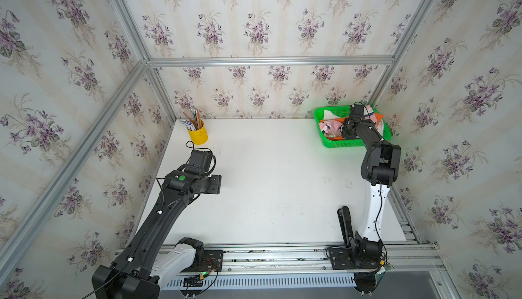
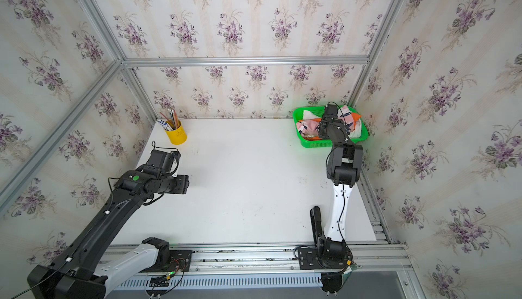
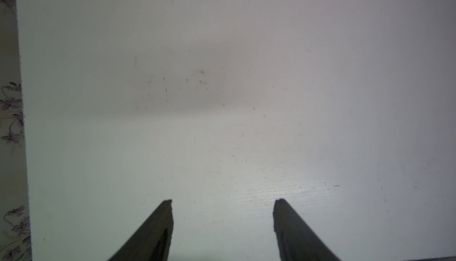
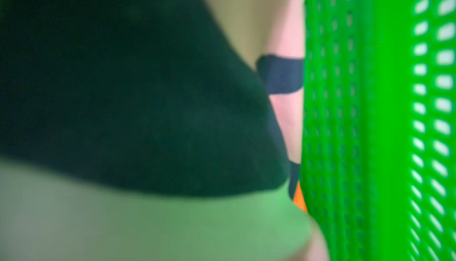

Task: Roll up the shorts
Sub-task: Place the shorts in the bin, then reset both arms

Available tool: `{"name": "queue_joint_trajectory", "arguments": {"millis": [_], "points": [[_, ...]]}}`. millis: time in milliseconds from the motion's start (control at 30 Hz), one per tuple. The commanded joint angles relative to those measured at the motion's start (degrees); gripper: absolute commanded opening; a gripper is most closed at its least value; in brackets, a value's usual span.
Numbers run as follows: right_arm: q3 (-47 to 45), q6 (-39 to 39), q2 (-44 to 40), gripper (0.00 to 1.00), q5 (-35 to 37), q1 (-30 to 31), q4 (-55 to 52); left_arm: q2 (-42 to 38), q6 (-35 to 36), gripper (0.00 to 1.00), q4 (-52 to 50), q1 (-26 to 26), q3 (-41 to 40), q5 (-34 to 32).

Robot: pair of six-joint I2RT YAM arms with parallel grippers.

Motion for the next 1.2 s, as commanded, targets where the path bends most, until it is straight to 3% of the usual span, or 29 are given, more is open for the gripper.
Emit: {"name": "queue_joint_trajectory", "arguments": {"millis": [0,200,367,633,767,1000,1167], "points": [[0.7,-0.4,-0.8,0.53,5.0,-0.4,-4.4,-0.4,-0.5,0.69,-0.9,0.0,1.0,-0.5],[0.6,-0.6,-7.4,0.81,9.3,-0.5,-9.9,-0.8,-1.8,0.69,-2.2,0.1,4.1,1.4],[-1.5,0.8,-13.1,0.87,9.0,-1.4,-15.0,-2.5,-2.6,0.7,-4.2,0.0,6.7,2.3],[-11.8,-3.2,-21.8,0.84,5.3,-2.1,-11.4,-5.6,-4.0,0.71,-7.1,0.0,8.0,4.4],[-16.7,-7.3,-24.3,0.8,-5.4,-0.6,-2.4,-6.5,-4.8,0.71,-5.4,0.0,6.7,6.0],[-17.8,-10.6,-21.4,0.79,-18.9,5.8,12.1,-3.5,-6.7,0.72,-2.3,0.0,6.3,8.4],[-12.6,-12.4,-14.2,0.77,-18.9,6.4,12.3,-2.1,-6.8,0.72,-1.0,0.0,5.7,8.1]]}}
